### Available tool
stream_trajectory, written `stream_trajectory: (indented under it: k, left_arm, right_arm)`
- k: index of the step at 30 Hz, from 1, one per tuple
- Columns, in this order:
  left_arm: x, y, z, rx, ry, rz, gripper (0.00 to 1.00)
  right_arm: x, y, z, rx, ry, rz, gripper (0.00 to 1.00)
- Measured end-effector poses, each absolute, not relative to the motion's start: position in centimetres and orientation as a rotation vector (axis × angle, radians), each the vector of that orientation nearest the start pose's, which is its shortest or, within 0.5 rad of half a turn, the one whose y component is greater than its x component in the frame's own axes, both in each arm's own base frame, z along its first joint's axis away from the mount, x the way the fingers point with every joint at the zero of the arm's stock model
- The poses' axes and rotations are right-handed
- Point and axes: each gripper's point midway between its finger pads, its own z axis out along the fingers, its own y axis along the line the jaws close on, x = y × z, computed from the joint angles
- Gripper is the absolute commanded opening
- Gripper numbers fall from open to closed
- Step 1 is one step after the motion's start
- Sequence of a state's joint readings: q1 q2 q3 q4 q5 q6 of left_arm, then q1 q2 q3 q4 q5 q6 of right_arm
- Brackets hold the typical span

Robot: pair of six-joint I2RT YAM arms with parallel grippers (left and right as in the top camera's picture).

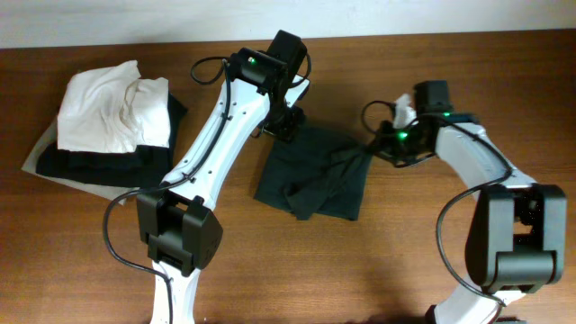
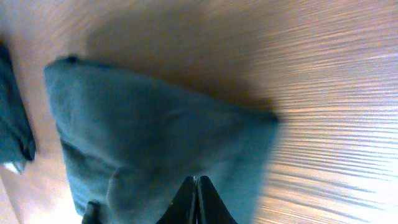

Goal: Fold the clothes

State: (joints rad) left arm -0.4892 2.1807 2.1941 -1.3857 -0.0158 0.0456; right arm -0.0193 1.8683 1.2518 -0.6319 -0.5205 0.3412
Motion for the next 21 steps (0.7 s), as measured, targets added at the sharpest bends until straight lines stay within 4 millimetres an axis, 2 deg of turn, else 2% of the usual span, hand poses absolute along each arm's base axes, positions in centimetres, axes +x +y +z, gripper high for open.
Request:
stream_trajectory:
  k: [1, 2, 4, 5, 6, 8, 11, 12, 13, 14, 15, 16, 18, 21]
  left_arm:
    - [41.1, -21.6, 15.2, 0.776, 2.840, -0.042, 0.74]
    - [41.1, -21.6, 15.2, 0.776, 2.840, -0.042, 0.75]
    - [41.1, -21.6, 15.2, 0.776, 2.839, -0.042, 0.76]
    - [41.1, -21.6, 15.2, 0.776, 2.839, -0.042, 0.77]
    - [41.1, -21.6, 15.2, 0.777, 2.839, -0.042, 0.77]
    - [41.1, -21.6, 15.2, 0.777, 2.839, -0.043, 0.77]
    - [41.1, -21.6, 15.2, 0.776, 2.838, -0.043, 0.78]
    - [41.1, -21.6, 15.2, 0.776, 2.838, -0.043, 0.77]
    - [41.1, -21.6, 15.2, 0.776, 2.838, -0.043, 0.77]
    - [41.1, -21.6, 15.2, 0.777, 2.838, -0.046, 0.77]
    - [41.1, -21.7, 15.2, 0.778, 2.839, -0.051, 0.77]
    - [41.0, -21.7, 15.2, 0.778, 2.840, -0.056, 0.77]
    - [41.0, -21.8, 15.2, 0.779, 2.840, -0.060, 0.77]
    - [41.0, -21.8, 15.2, 0.779, 2.840, -0.060, 0.78]
  right_arm:
    - [40.5, 6.2, 6.2, 0.433, 2.770, 0.799, 0.41]
    - [40.4, 5.3, 6.2, 0.454, 2.771, 0.797, 0.45]
    - [39.5, 5.3, 6.1, 0.429, 2.802, 0.817, 0.47]
    - [39.2, 5.7, 6.3, 0.393, 2.804, 0.853, 0.53]
    - [39.1, 6.5, 6.8, 0.330, 2.787, 0.922, 0.55]
    - [39.1, 7.6, 7.7, 0.253, 2.747, 1.028, 0.56]
    - [39.1, 9.2, 8.3, 0.222, 2.728, 1.098, 0.56]
    - [39.1, 10.0, 8.2, 0.220, 2.737, 1.096, 0.55]
    - [39.1, 10.8, 8.0, 0.223, 2.752, 1.073, 0.50]
    - [39.2, 11.6, 7.9, 0.222, 2.760, 1.058, 0.33]
    - [39.7, 12.5, 7.9, 0.223, 2.753, 1.039, 0.09]
    - [39.7, 13.4, 7.8, 0.202, 2.760, 1.012, 0.04]
    - [39.4, 13.6, 7.2, 0.242, 2.796, 0.941, 0.04]
    - [39.7, 11.1, 6.6, 0.324, 2.814, 0.849, 0.04]
